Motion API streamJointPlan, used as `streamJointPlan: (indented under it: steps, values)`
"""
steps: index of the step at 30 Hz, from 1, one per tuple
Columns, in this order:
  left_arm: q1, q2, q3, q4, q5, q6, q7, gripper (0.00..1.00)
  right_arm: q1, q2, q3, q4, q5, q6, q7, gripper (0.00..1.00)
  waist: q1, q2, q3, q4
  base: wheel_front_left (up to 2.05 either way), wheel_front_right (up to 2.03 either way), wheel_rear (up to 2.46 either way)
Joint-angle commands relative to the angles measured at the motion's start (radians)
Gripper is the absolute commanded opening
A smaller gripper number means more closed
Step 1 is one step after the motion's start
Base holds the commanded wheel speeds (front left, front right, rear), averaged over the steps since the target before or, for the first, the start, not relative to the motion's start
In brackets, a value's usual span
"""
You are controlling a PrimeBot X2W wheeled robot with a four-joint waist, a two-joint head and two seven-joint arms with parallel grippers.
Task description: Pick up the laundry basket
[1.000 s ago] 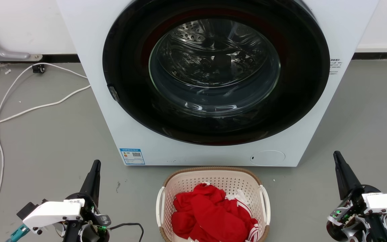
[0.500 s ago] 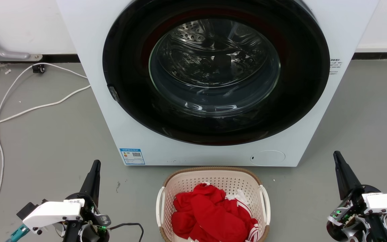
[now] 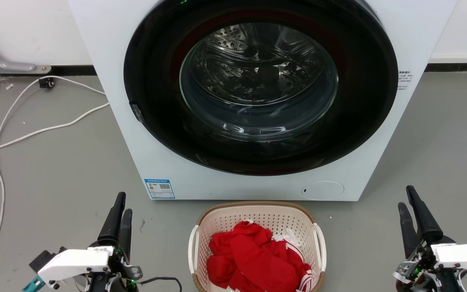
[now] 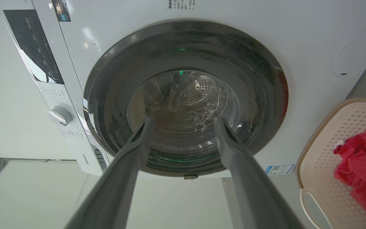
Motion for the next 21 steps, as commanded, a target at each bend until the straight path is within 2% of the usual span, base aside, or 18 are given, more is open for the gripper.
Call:
streamJointPlan:
  steps: [1, 6, 16, 21]
  values:
    - [-0.017, 0.004, -0.007, -0.026, 0.017, -0.001, -0.008, 1.0, -0.008, -0.002, 0.001, -0.026, -0.019, 0.0, -0.008, 1.0, 0.0, 0.0, 0.0, 0.0, 0.0, 0.0, 0.0]
    - [-0.015, 0.004, -0.007, -0.053, 0.131, -0.001, -0.03, 1.0, 0.003, -0.001, -0.002, -0.049, -0.124, 0.0, -0.031, 1.0, 0.0, 0.0, -0.001, 0.003, 0.0, 0.0, 0.0]
    - [-0.018, 0.011, -0.054, -0.095, 0.478, 0.003, -0.071, 1.0, 0.032, 0.0, -0.008, -0.106, -0.47, 0.0, -0.069, 1.0, 0.0, 0.0, -0.002, 0.01, 0.0, 0.0, 0.0]
    - [-0.015, 0.013, -0.077, -0.105, 0.601, 0.017, -0.09, 1.0, 0.046, 0.0, -0.007, -0.133, -0.593, 0.0, -0.073, 1.0, 0.0, 0.0, -0.003, 0.011, 0.0, 0.0, 0.0]
